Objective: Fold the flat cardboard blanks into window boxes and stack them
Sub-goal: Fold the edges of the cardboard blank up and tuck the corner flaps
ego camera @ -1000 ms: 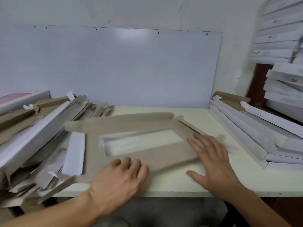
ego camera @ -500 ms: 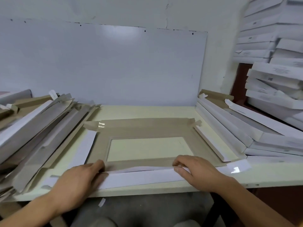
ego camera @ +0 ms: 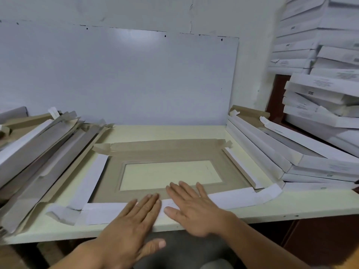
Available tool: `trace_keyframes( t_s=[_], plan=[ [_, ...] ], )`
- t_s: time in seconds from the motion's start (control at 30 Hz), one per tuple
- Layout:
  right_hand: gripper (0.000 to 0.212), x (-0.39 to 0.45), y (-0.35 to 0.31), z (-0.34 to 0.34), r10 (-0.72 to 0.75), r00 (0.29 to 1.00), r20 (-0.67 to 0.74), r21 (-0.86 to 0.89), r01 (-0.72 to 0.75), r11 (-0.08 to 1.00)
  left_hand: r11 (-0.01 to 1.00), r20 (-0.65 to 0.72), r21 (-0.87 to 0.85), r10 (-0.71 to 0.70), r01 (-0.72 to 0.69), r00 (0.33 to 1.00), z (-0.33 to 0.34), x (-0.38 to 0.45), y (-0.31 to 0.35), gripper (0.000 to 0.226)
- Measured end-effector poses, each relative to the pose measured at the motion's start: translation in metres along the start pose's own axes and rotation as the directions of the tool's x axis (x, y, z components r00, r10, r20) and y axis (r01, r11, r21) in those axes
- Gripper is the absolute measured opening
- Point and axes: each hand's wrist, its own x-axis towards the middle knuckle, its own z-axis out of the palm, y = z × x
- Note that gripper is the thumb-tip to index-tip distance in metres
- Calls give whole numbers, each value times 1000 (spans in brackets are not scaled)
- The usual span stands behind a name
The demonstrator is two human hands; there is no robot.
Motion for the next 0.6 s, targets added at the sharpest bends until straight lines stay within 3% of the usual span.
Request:
trace_keyframes(
  t_s=[0.17,0.27,0.33,0.4,0.5,0.6],
  plan=[
    [89,-28,70,-6,194,981,10,-18,-193,981,999,-98,14,33,-32,995,-5,-22,-29,89],
    [79,-51,113,-11,338,941,17,2,-338,941,996,-43,8,-92,92,995,-10,-40,-51,78],
    [86,-62,128,-13,365,931,-1,13,-365,931,995,-46,-14,-102,102,994,0,-51,-60,74],
    [89,-67,130,-14,326,944,-51,14,-326,945,990,-39,-67,-128,125,991,9,-53,-64,74],
    [79,-72,115,-12,179,970,-168,34,-176,984,988,-79,-100,-124,116,989,13,-46,-73,74],
    [61,-72,93,-8,43,969,-245,-5,-45,999,983,-135,-164,-102,79,986,16,-42,-83,56]
  ],
)
